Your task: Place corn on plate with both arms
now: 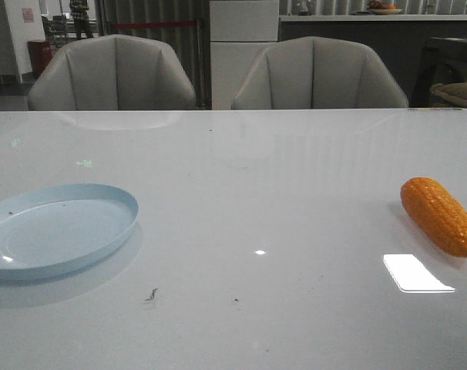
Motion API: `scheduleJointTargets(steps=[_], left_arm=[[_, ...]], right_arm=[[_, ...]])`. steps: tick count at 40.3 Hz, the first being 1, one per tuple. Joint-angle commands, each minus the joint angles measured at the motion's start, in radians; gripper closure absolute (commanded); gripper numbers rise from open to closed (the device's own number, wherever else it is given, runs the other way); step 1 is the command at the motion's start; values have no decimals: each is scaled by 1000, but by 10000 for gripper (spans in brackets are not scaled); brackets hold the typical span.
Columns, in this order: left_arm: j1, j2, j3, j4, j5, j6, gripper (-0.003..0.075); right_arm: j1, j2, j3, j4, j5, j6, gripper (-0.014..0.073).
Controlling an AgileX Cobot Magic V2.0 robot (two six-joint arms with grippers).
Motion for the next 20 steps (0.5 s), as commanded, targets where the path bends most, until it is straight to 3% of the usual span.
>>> scheduleJointTargets(steps=[1, 13, 20], left_arm=[[2, 110, -49, 4, -84, -14, 622], [2, 332, -47, 4, -9, -14, 621], [2, 412, -47, 4, 46, -14, 612]], right_arm=[[0, 125, -44, 0, -60, 5, 565], [0, 347, -44, 14, -43, 5, 565], [0, 407, -44, 124, 20, 5, 562]])
